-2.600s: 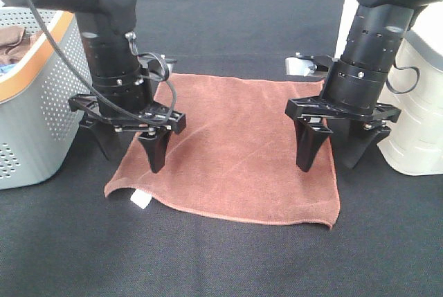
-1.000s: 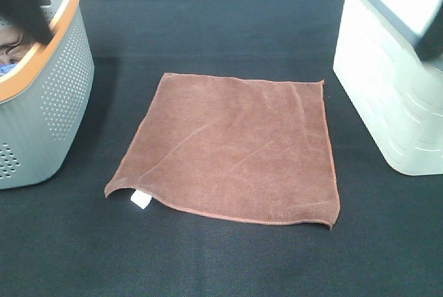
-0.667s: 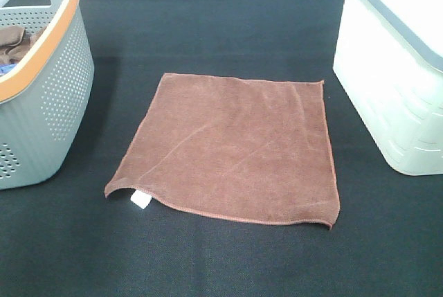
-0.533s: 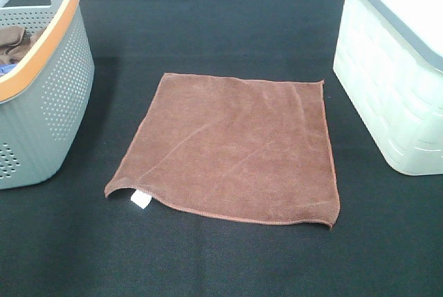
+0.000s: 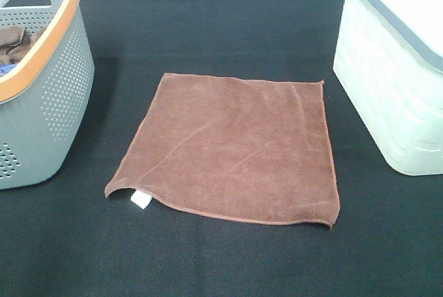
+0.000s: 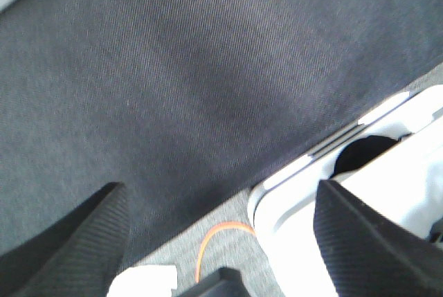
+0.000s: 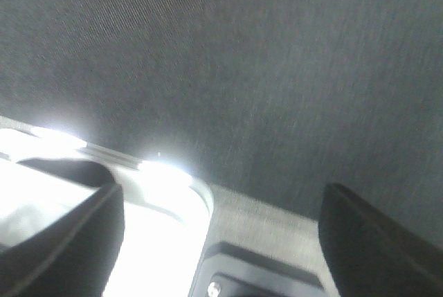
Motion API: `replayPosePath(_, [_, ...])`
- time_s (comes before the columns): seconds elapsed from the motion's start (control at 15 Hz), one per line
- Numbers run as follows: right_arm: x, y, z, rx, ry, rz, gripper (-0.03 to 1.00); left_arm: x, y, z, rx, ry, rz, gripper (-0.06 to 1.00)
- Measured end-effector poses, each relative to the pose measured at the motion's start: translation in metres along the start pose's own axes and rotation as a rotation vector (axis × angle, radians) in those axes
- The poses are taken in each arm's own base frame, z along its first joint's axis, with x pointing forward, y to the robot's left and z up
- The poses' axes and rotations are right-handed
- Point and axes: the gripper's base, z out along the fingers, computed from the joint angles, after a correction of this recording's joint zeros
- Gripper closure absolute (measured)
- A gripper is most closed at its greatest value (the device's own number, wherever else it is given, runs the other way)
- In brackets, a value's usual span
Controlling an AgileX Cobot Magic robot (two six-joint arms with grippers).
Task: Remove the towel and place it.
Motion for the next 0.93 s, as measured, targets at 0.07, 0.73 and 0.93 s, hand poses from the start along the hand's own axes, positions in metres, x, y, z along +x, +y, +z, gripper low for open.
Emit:
replayPosePath(0.07, [0.003, 0.001, -0.003, -0.004, -0.028, -0.026, 0.23, 0.0, 0.0, -0.001, 0.004, -0.01, 0.013, 0.23])
replayPosePath(0.73, [0.019, 0.007, -0.012, -0.054, -0.234, -0.103, 0.23, 0.0, -0.002, -0.001, 0.017, -0.014, 0.062, 0.23])
replayPosePath(0.93, [0.019, 0.007, -0.012, -0.054, -0.235, -0.103, 0.23, 0.0, -0.002, -0.001, 0.017, -0.014, 0.062, 0.23])
